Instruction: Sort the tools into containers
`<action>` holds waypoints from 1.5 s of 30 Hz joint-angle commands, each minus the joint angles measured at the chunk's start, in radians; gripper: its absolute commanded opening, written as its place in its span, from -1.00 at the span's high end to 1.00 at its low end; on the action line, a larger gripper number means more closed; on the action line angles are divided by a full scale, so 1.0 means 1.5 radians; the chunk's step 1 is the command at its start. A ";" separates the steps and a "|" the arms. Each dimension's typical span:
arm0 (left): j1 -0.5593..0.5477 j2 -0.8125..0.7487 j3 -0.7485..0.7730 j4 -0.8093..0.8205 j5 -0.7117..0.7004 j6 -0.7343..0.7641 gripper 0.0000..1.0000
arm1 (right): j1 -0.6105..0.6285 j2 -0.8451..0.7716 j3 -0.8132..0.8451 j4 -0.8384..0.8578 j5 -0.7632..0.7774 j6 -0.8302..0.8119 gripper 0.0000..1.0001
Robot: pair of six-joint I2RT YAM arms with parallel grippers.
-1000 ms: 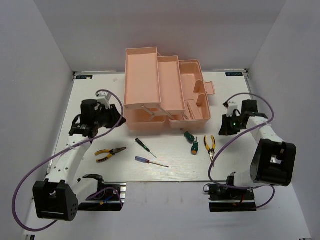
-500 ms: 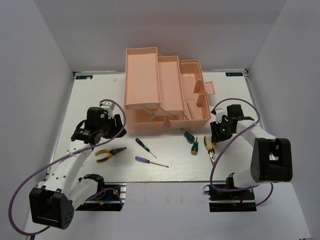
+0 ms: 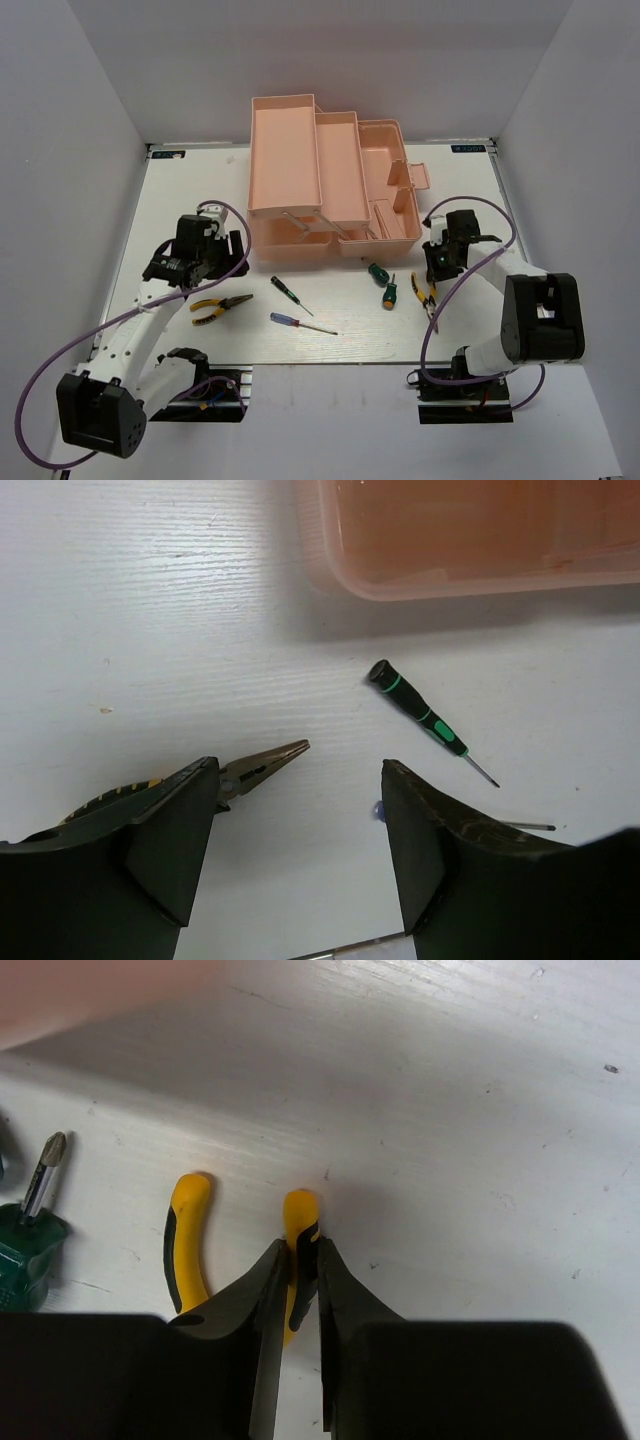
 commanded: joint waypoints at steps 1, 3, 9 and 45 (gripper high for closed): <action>-0.003 0.009 0.012 -0.002 -0.025 -0.003 -0.53 | -0.009 0.002 0.014 -0.056 0.033 0.004 1.00; -0.003 0.026 0.012 -0.002 -0.041 -0.009 -0.53 | -0.014 -0.036 0.038 -0.094 -0.004 -0.040 1.00; -0.003 0.060 0.012 -0.001 -0.067 -0.022 -0.55 | -0.027 -0.098 0.123 -0.307 -0.196 -0.231 1.00; 0.002 0.070 -0.030 -0.180 -0.244 -0.421 -0.22 | -0.001 0.336 0.682 -0.080 -0.143 0.252 -0.32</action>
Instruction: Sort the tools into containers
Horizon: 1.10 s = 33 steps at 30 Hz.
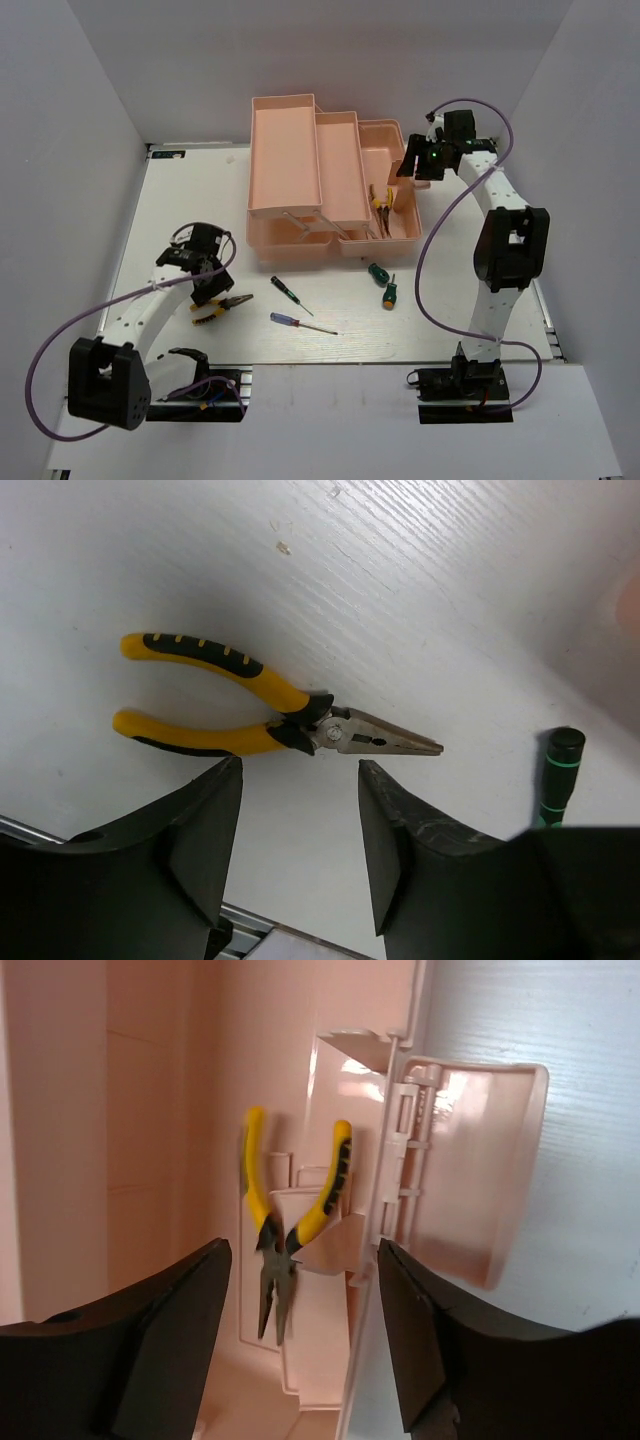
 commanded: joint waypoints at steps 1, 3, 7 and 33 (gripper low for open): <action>-0.002 -0.051 -0.021 -0.033 -0.021 -0.086 -0.22 | -0.006 -0.041 -0.025 0.039 -0.026 0.011 -0.35; -0.002 -0.058 -0.031 -0.020 -0.030 -0.092 -0.22 | -0.007 -0.059 -0.048 0.055 -0.030 0.017 -0.35; 0.005 -0.040 -0.055 0.022 -0.024 -0.105 -0.22 | -0.008 -0.115 -0.134 0.104 -0.047 0.022 -0.38; 0.005 0.110 -0.137 0.192 -0.029 -0.157 0.62 | -0.051 -0.316 -0.348 0.163 -0.131 -0.001 -0.38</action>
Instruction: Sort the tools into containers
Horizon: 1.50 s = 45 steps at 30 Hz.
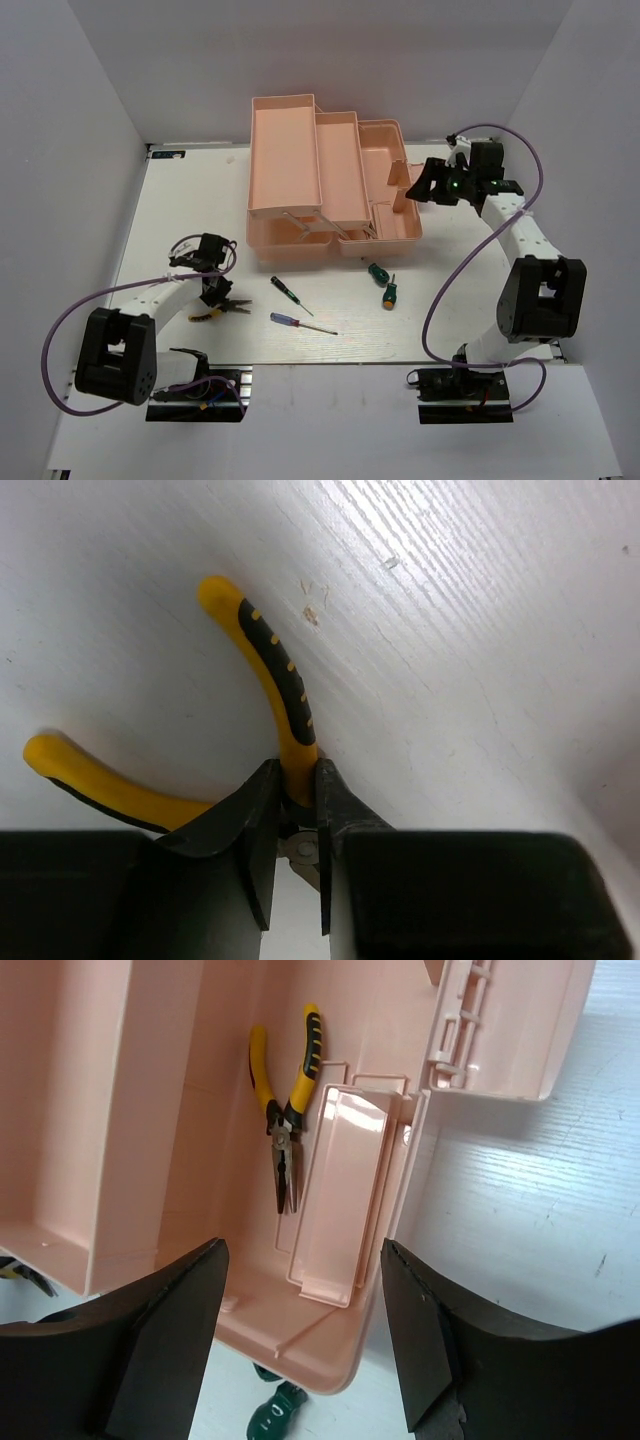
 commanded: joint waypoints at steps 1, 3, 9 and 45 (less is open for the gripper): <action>0.002 0.032 -0.036 0.029 0.019 -0.012 0.77 | -0.008 -0.042 -0.015 0.020 -0.024 0.000 -0.38; 0.002 0.032 -0.017 0.019 0.026 0.001 1.00 | -0.026 -0.055 -0.026 0.020 -0.028 -0.004 -0.38; -0.011 -0.063 0.072 -0.011 0.052 0.089 1.00 | -0.042 -0.082 -0.052 -0.012 -0.053 -0.063 -0.81; -0.152 0.276 0.626 0.836 0.937 0.205 1.00 | -0.120 -0.096 -0.074 -0.200 -0.441 -0.344 1.00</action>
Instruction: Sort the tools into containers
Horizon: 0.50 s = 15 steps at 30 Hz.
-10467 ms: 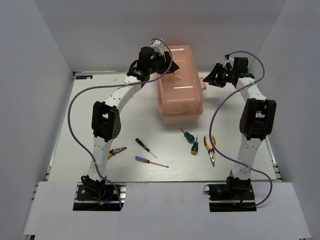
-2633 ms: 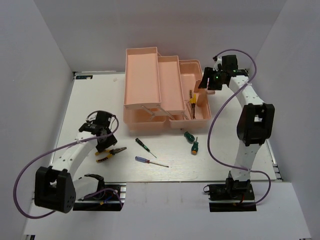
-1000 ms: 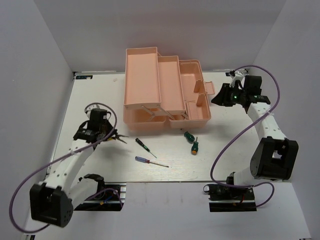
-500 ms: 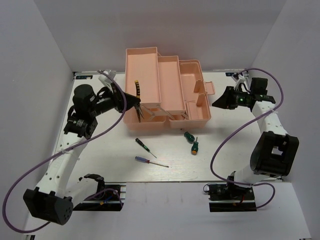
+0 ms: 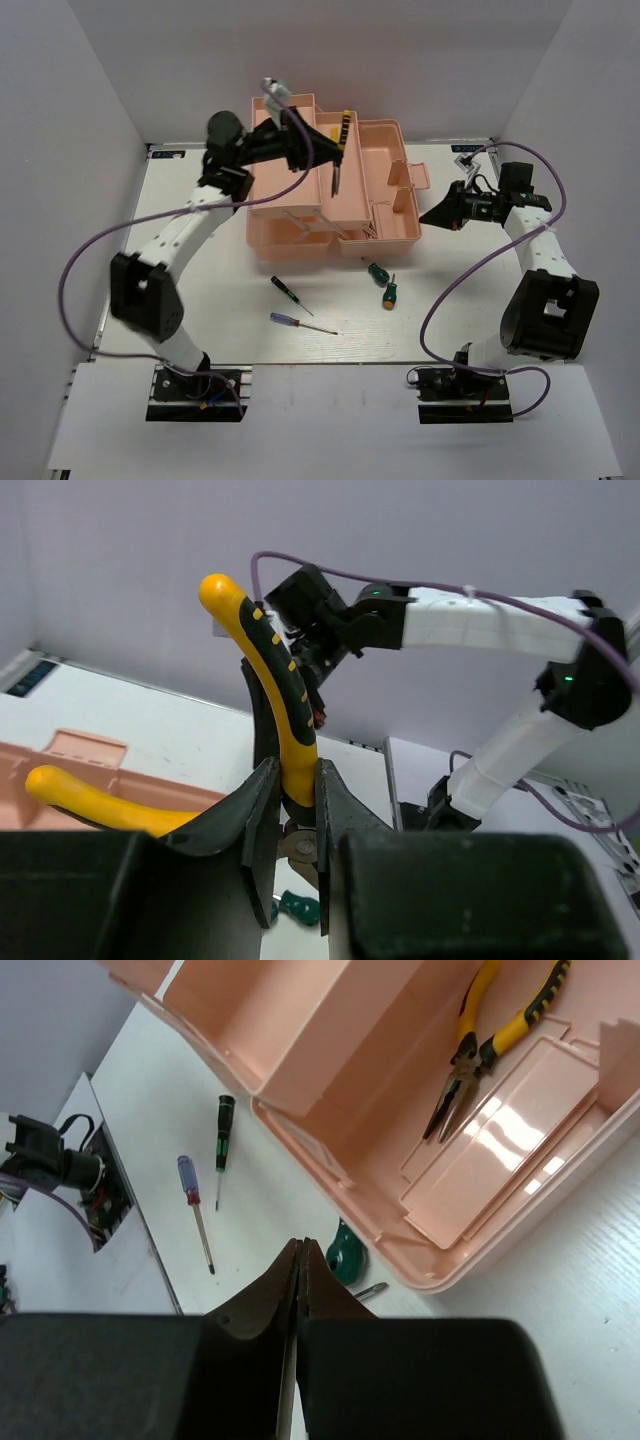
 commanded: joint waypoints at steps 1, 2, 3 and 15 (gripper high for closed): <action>-0.045 0.128 0.087 0.076 0.037 -0.035 1.00 | 0.002 -0.063 -0.026 -0.004 -0.006 -0.033 1.00; -0.052 0.152 0.135 0.069 0.037 -0.035 1.00 | 0.002 -0.073 -0.052 0.002 0.007 -0.029 1.00; -0.060 0.175 0.158 0.051 0.037 -0.026 1.00 | 0.002 -0.079 -0.062 0.008 0.016 -0.025 1.00; -0.131 0.381 0.364 -0.094 -0.073 0.045 1.00 | -0.022 -0.138 -0.130 0.080 0.084 0.022 0.94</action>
